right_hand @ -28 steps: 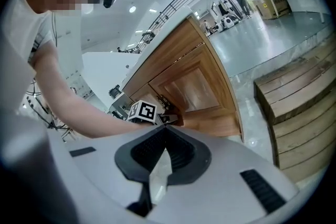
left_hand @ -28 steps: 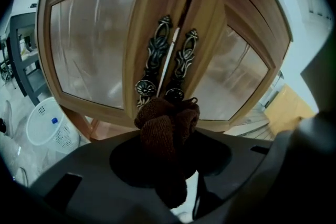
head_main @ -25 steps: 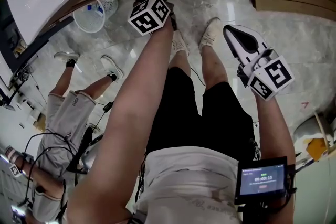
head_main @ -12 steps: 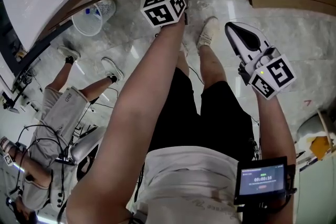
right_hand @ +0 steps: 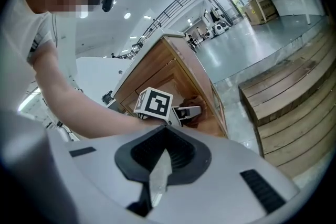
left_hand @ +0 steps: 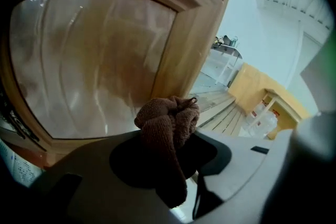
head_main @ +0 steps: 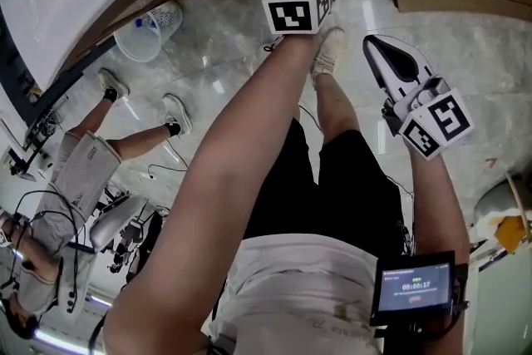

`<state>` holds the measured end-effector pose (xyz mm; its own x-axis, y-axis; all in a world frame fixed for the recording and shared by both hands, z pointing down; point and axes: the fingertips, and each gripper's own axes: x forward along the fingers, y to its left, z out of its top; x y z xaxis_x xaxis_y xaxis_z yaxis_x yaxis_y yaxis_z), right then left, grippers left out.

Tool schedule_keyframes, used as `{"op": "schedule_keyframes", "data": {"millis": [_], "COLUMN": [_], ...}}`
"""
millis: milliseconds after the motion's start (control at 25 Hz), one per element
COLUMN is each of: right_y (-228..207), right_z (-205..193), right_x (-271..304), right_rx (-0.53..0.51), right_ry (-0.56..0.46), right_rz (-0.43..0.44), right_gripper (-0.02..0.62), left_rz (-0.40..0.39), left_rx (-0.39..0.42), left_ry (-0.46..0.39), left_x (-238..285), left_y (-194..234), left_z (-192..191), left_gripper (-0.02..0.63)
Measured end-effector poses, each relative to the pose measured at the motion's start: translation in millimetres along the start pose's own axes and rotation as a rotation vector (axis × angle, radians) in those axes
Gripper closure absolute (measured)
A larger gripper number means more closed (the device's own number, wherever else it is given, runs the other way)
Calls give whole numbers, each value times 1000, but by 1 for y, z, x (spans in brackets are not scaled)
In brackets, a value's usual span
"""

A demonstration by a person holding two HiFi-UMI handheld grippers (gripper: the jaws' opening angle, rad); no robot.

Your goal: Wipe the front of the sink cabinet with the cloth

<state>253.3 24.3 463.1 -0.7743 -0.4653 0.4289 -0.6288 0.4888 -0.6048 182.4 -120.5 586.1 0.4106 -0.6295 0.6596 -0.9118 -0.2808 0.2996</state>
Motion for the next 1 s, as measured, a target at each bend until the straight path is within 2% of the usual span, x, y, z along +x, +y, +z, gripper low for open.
{"op": "schedule_keyframes", "data": {"millis": [320,680,1000], "right_y": [-13,-12,14], "right_z": [-14,-9,-5], "right_x": [1,22,54], "right_rx": [9,-23,-57], "right_ry": [28,26,42], "right_rz": [-18,-4,38], "right_gripper": [583,583,583], "left_rz": [-30,110,155], "left_rx": [16,-37,-62], "left_ry": [24,40,19], "left_x": [29,2,-32], "left_y": [-12,64,115], "left_z": [-11,-28,-34], "left_gripper": [437,437,437]}}
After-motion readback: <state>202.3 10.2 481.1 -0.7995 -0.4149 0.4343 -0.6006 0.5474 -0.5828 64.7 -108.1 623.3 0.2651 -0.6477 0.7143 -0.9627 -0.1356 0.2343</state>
